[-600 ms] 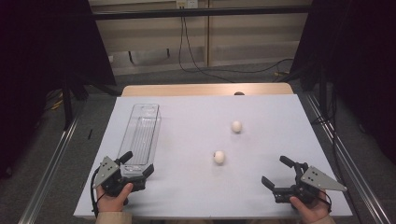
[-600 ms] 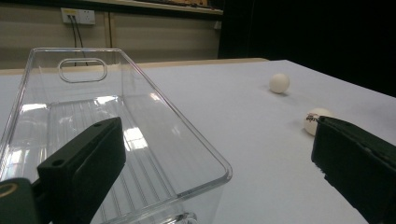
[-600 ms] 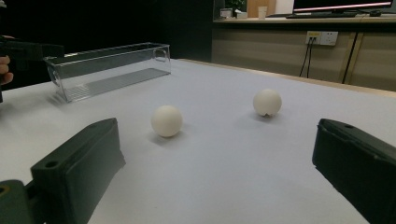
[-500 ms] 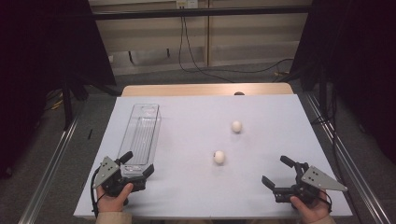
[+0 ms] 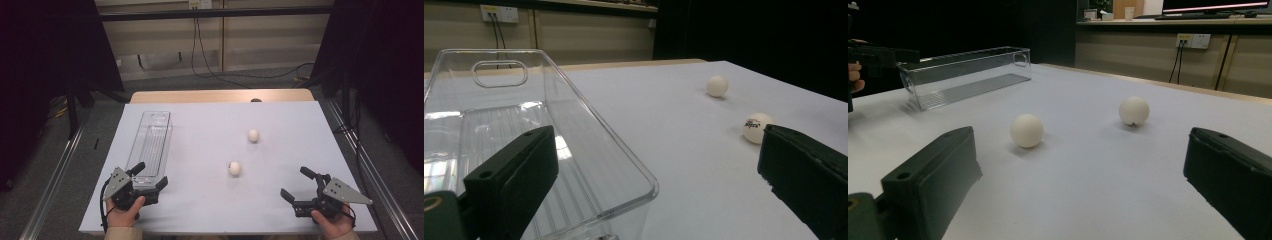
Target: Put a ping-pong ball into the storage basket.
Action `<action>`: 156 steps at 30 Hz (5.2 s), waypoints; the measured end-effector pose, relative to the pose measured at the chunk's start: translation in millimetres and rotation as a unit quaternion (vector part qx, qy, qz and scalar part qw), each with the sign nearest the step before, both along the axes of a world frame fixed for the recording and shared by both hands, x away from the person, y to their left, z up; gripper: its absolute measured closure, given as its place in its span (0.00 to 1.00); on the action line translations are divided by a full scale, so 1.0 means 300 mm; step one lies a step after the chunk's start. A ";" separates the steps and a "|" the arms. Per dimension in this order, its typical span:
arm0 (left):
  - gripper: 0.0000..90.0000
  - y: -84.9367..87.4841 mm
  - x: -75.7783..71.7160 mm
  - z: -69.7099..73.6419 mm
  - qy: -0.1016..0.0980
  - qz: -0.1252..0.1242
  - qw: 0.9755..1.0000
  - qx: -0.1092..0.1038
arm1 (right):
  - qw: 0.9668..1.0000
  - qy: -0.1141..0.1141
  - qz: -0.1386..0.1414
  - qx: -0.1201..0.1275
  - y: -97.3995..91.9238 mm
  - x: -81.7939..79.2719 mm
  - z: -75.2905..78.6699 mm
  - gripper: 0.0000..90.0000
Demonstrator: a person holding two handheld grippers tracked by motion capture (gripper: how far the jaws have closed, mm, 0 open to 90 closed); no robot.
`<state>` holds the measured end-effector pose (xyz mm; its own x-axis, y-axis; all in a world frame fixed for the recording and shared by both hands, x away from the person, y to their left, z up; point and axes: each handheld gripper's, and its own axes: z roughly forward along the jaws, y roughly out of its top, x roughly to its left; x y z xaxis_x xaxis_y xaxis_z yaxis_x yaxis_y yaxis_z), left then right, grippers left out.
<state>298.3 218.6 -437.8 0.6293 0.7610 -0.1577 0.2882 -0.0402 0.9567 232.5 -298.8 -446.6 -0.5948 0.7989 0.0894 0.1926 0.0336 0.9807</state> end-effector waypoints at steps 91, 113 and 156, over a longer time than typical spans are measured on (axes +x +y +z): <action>0.02 -0.223 0.037 0.015 0.033 -0.078 0.996 0.025 | 1.000 -0.004 0.013 -0.005 0.006 -0.002 0.011 0.02; 0.02 -0.274 0.047 0.004 0.045 -0.092 0.994 0.040 | 1.000 -0.005 0.014 -0.006 0.007 -0.002 0.012 0.01; 0.03 -0.367 0.085 -0.008 0.065 -0.105 0.991 0.059 | 1.000 -0.007 0.015 -0.003 0.007 -0.001 0.014 0.01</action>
